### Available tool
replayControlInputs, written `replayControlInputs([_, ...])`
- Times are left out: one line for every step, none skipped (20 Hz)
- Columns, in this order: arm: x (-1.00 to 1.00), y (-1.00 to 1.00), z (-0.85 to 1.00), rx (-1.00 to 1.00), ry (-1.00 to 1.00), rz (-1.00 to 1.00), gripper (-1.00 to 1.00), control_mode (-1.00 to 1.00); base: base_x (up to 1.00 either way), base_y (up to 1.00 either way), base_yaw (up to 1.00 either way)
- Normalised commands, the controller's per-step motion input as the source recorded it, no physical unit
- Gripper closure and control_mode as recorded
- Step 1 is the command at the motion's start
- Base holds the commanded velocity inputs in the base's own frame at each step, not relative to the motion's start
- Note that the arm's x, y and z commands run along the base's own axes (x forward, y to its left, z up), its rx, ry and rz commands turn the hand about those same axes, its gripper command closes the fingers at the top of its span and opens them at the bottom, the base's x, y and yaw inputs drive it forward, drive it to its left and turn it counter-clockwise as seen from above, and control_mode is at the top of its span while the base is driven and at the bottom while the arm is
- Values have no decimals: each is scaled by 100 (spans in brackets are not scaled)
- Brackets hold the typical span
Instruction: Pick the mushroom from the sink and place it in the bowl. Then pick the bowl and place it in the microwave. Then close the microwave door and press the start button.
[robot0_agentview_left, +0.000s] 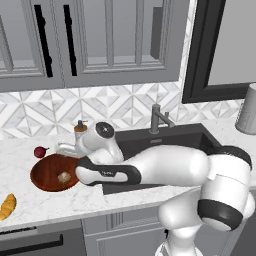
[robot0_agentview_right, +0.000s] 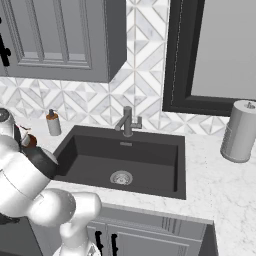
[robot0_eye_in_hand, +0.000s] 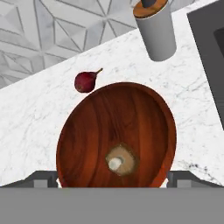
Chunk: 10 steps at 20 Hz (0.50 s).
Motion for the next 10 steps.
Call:
replayControlInputs([-16, -51, 89, 19, 6, 0, -100, -100, 0, 0, 0])
replayControlInputs([-25, -54, 76, 15, 11, 0, -100, -100, 0, 0, 0])
replayControlInputs([-13, -56, 51, 13, 22, -1, -100, -100, 0, 0, 0])
replayControlInputs([-9, -60, 36, 10, 22, -1, -100, -100, 0, 0, 0])
replayControlInputs([-4, -63, 27, 7, 23, -2, -100, -100, 0, 0, 0])
replayControlInputs([0, -52, 19, 3, 22, 0, -100, -100, 0, 0, 0])
replayControlInputs([0, -39, 17, 0, 23, 0, -100, -100, 0, 0, 0])
replayControlInputs([0, -31, 9, 0, 28, -1, -100, -100, 0, 0, 0])
replayControlInputs([0, -24, 1, 0, 32, -3, -100, -100, 0, 0, 0])
replayControlInputs([0, -16, 0, 0, 39, -6, -100, -100, 0, 0, 0])
